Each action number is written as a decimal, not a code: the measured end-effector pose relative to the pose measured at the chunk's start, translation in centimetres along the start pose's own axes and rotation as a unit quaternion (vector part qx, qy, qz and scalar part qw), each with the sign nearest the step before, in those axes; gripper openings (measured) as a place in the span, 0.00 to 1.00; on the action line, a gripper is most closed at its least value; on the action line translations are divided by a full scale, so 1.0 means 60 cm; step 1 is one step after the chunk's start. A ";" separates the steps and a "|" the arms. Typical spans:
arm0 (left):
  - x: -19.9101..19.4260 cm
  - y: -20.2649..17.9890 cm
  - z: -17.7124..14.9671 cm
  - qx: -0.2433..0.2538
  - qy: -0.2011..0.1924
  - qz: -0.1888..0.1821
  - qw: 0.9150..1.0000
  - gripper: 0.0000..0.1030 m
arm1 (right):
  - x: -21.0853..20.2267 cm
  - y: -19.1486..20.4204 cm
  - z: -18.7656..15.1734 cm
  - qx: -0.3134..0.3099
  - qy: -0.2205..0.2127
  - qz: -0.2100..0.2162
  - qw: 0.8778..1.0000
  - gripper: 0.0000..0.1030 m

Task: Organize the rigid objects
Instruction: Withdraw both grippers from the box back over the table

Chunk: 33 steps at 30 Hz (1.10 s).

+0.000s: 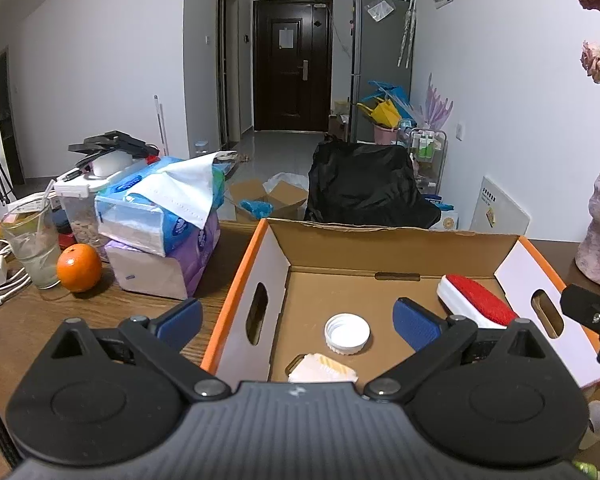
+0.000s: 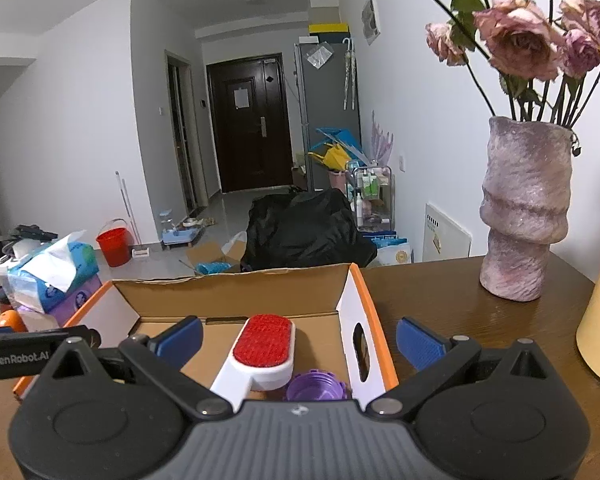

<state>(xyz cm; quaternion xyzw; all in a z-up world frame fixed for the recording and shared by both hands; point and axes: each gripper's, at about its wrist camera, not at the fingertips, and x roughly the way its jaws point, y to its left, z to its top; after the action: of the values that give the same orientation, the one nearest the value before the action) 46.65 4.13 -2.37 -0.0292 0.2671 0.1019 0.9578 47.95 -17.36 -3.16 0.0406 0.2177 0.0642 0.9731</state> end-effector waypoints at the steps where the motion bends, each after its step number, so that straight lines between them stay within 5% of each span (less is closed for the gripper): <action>1: -0.004 0.001 -0.001 0.000 -0.001 0.000 1.000 1.00 | -0.005 0.000 -0.001 -0.001 -0.001 0.001 1.000 1.00; 33: -0.167 0.043 -0.081 0.009 -0.001 -0.001 1.000 1.00 | -0.198 -0.015 -0.067 -0.035 -0.021 0.008 0.999 1.00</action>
<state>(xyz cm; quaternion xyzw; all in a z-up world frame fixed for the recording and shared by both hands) 35.26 4.32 -1.36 -0.0212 0.2670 0.0987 0.9584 35.67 -19.76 -1.89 0.0091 0.1947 0.0786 0.9777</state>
